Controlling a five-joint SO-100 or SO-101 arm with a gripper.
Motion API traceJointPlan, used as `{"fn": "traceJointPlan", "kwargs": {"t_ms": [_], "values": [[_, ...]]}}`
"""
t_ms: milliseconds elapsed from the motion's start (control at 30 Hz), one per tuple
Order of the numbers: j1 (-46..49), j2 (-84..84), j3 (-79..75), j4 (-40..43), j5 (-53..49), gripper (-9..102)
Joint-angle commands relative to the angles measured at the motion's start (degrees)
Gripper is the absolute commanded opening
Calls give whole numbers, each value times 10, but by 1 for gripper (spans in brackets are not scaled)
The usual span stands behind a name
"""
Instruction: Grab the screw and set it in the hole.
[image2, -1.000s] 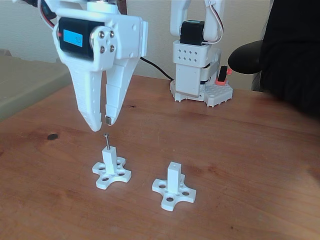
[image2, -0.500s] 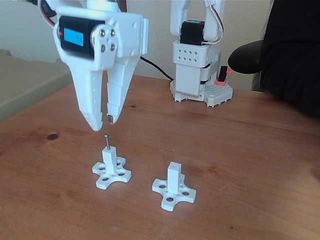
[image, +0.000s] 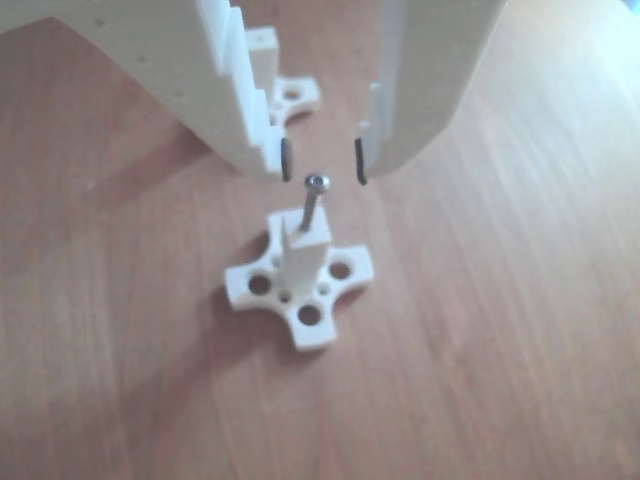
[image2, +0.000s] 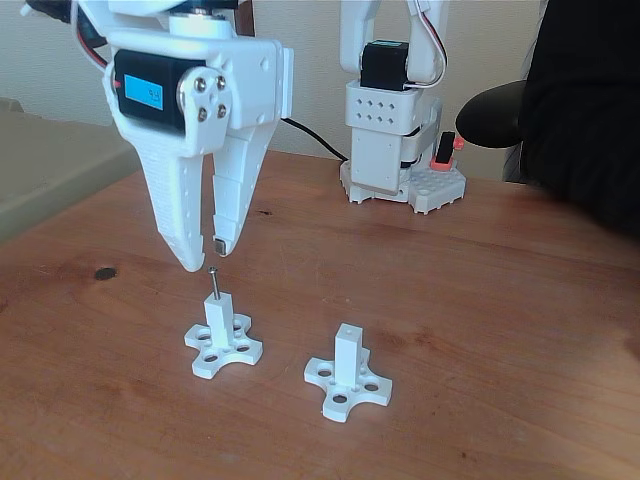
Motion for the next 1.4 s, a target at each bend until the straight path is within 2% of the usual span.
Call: {"fn": "traceJointPlan", "kwargs": {"t_ms": [0, 1367], "values": [[-4, 8, -55, 11, -1, 8], [-14, -25, -67, -11, 8, 8]]}}
